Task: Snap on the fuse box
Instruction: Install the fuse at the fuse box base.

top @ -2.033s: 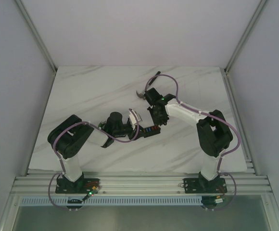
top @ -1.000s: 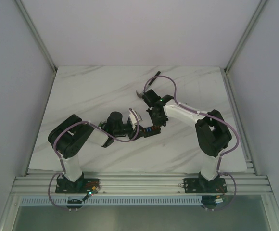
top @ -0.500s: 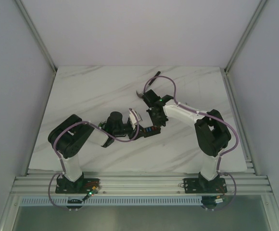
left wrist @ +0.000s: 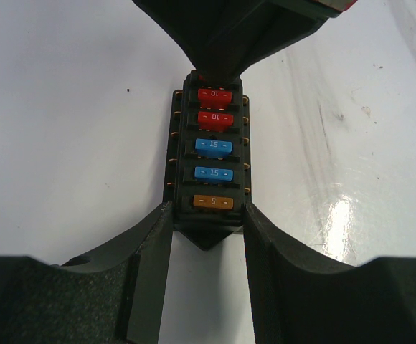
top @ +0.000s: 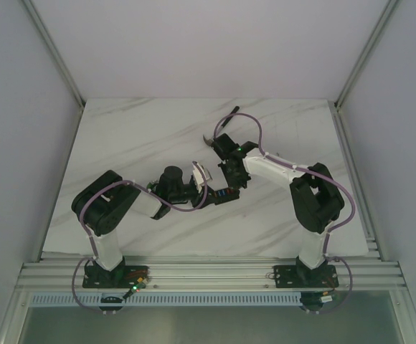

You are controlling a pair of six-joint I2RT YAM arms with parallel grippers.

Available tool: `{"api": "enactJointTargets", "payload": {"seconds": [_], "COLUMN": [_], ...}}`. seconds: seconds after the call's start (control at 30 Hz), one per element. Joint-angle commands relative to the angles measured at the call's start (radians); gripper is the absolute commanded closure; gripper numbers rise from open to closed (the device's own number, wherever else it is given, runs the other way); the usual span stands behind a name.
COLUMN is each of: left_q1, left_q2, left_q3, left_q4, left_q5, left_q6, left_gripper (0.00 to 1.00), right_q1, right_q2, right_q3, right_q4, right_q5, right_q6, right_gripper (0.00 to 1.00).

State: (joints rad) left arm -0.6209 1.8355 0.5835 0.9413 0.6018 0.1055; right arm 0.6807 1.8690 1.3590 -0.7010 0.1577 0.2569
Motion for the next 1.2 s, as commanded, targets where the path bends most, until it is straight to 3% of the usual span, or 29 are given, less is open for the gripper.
{"api": "enactJointTargets", "payload": {"seconds": [0.0,0.8,1.03,1.17], "left_q1": [0.008,0.012,0.012,0.011], "left_q2": [0.034,0.038,0.041,0.038], "left_q3": [0.001,0.002,0.005,0.003], "left_q4": [-0.076,-0.078,-0.080,-0.083], "left_q5": [0.005,0.004,0.007,0.008], "left_q6": [0.014,0.014,0.013,0.013], "left_gripper": [0.62,0.64,0.64,0.64], "right_q1": [-0.001,-0.011,-0.012,-0.010], "right_q2": [0.084,0.214,0.317,0.225], "right_q3": [-0.051,-0.160,-0.164,-0.148], "right_q4": [-0.019,0.044,0.085,0.085], "right_q5": [-0.022,-0.047,-0.047,-0.051], "right_q6": [-0.011,-0.024,-0.024,-0.025], "right_gripper": [1.00,1.00,1.00,1.00]}}
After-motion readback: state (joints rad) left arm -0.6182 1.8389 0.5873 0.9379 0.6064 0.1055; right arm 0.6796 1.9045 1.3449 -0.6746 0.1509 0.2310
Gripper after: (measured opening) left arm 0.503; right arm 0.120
